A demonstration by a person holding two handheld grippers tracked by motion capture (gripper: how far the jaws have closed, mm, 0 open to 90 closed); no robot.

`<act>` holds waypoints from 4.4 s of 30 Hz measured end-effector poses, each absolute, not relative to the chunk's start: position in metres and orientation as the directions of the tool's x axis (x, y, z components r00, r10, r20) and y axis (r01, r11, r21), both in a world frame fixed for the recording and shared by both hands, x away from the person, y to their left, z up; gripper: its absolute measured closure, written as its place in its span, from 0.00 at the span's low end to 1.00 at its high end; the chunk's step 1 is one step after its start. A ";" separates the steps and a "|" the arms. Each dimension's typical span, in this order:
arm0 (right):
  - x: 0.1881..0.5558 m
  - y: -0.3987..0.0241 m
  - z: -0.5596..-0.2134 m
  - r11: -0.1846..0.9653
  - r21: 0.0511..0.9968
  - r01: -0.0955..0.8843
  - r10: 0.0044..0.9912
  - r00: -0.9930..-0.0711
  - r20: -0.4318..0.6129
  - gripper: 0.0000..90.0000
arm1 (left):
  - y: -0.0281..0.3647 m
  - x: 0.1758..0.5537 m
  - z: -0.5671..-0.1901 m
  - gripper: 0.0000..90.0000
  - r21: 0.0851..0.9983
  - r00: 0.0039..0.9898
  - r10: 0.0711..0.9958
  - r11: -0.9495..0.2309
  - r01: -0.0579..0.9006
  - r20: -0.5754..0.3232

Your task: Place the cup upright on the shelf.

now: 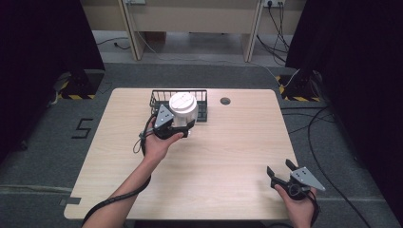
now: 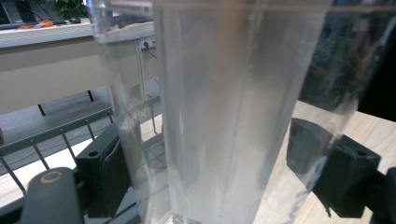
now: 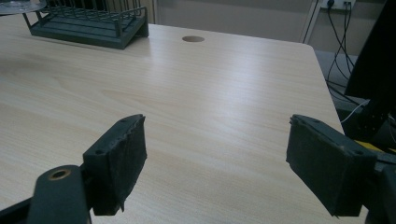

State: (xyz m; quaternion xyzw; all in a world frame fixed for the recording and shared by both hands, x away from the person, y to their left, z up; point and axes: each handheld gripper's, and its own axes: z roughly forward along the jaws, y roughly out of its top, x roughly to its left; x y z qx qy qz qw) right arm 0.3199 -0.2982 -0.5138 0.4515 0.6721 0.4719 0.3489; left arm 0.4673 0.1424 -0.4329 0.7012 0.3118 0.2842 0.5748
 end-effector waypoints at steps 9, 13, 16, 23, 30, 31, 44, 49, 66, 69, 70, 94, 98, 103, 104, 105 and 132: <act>0.320 -0.299 -0.514 0.144 0.950 0.276 0.937 -0.346 -0.042 0.23 | 0.145 0.473 -0.429 0.19 0.983 0.632 0.774 -0.145 0.110 0.043; 0.320 -0.299 -0.514 0.144 0.950 0.276 0.937 -0.346 -0.042 0.23 | 0.147 0.477 -0.426 0.19 0.984 0.622 0.782 -0.138 0.110 0.040; 0.320 -0.299 -0.514 0.141 0.951 0.275 0.938 -0.345 -0.039 0.23 | 0.149 0.480 -0.424 0.19 0.984 0.617 0.786 -0.136 0.112 0.038; 0.320 -0.299 -0.514 0.139 0.951 0.275 0.938 -0.345 -0.037 0.23 | 0.152 0.485 -0.420 0.19 0.985 0.604 0.796 -0.133 0.111 0.039; 0.320 -0.299 -0.514 0.138 0.952 0.275 0.937 -0.348 -0.036 0.23 | 0.153 0.491 -0.414 0.19 0.986 0.594 0.804 -0.126 0.107 0.039; 0.320 -0.299 -0.514 0.136 0.951 0.276 0.937 -0.347 -0.033 0.23 | 0.153 0.493 -0.413 0.19 0.987 0.591 0.806 -0.124 0.105 0.039; 0.320 -0.299 -0.514 0.135 0.951 0.277 0.937 -0.349 -0.031 0.23 | 0.157 0.504 -0.405 0.19 0.987 0.568 0.822 -0.118 0.105 0.038; 0.320 -0.299 -0.514 0.135 0.951 0.277 0.937 -0.349 -0.032 0.23 | 0.159 0.509 -0.400 0.19 0.988 0.559 0.828 -0.115 0.103 0.038; 0.321 -0.300 -0.514 0.134 0.950 0.281 0.936 -0.351 -0.029 0.23 | 0.161 0.524 -0.387 0.19 0.989 0.539 0.841 -0.110 0.098 0.040; 0.321 -0.300 -0.514 0.133 0.950 0.283 0.936 -0.351 -0.027 0.23 | 0.160 0.527 -0.386 0.19 0.989 0.539 0.841 -0.111 0.099 0.040; 0.321 -0.300 -0.514 0.135 0.950 0.282 0.936 -0.351 -0.028 0.23 | 0.160 0.528 -0.385 0.19 0.989 0.538 0.842 -0.110 0.099 0.040; 0.321 -0.300 -0.514 0.136 0.951 0.279 0.934 -0.356 -0.029 0.23 | 0.156 0.566 -0.380 0.19 0.987 0.494 0.869 -0.107 0.118 0.035; 0.321 -0.300 -0.514 0.137 0.951 0.277 0.933 -0.358 -0.030 0.23 | 0.155 0.573 -0.382 0.19 0.987 0.482 0.876 -0.101 0.128 0.027; 0.321 -0.301 -0.514 0.133 0.952 0.277 0.933 -0.358 -0.026 0.23 | 0.154 0.581 -0.387 0.19 0.985 0.468 0.883 -0.099 0.142 0.021; 0.321 -0.301 -0.514 0.133 0.952 0.277 0.934 -0.357 -0.026 0.23 | 0.154 0.582 -0.388 0.19 0.984 0.465 0.885 -0.099 0.146 0.020; 0.321 -0.301 -0.514 0.133 0.952 0.277 0.933 -0.358 -0.027 0.23 | 0.153 0.585 -0.391 0.19 0.984 0.458 0.889 -0.095 0.151 0.016; 0.320 -0.300 -0.514 0.134 0.951 0.279 0.931 -0.364 -0.025 0.23 | 0.148 0.598 -0.427 0.19 0.971 0.437 0.900 -0.094 0.222 -0.012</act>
